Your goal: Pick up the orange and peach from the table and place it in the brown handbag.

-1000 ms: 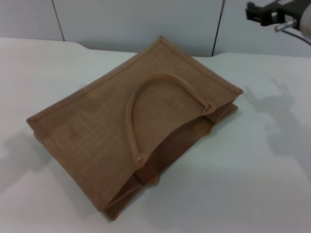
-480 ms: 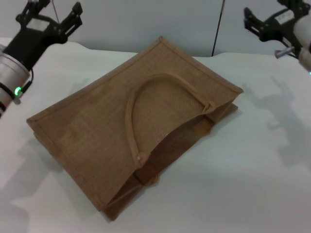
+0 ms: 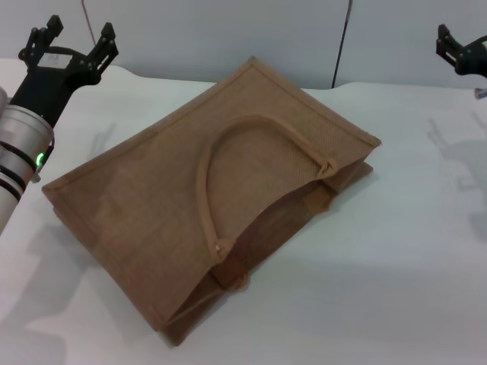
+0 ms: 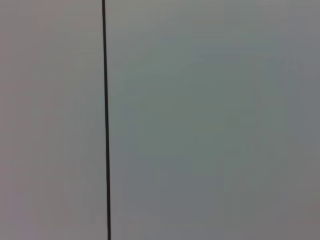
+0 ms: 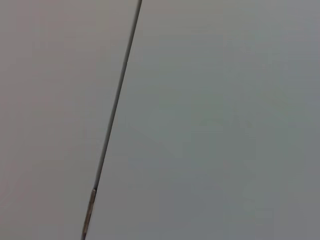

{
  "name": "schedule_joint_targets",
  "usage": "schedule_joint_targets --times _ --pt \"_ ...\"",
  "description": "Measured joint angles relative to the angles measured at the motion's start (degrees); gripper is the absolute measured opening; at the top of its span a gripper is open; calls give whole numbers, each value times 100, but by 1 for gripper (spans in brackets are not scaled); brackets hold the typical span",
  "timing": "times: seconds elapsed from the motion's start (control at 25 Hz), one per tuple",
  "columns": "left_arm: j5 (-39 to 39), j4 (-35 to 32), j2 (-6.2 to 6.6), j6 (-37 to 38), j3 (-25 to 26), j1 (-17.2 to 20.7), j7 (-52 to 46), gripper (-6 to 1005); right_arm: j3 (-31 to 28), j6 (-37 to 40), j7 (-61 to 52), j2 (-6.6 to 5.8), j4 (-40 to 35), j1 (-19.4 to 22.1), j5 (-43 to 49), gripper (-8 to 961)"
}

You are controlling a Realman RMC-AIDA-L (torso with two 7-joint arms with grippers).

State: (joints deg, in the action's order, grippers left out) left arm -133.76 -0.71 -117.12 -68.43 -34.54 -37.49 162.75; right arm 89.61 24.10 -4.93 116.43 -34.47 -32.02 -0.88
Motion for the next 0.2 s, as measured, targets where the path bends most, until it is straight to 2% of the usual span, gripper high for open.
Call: schedule_joint_targets --times 0.2 --pt "-4 28 -4 78 0 2 3 878 20 36 12 0 25 -2 -61 833"
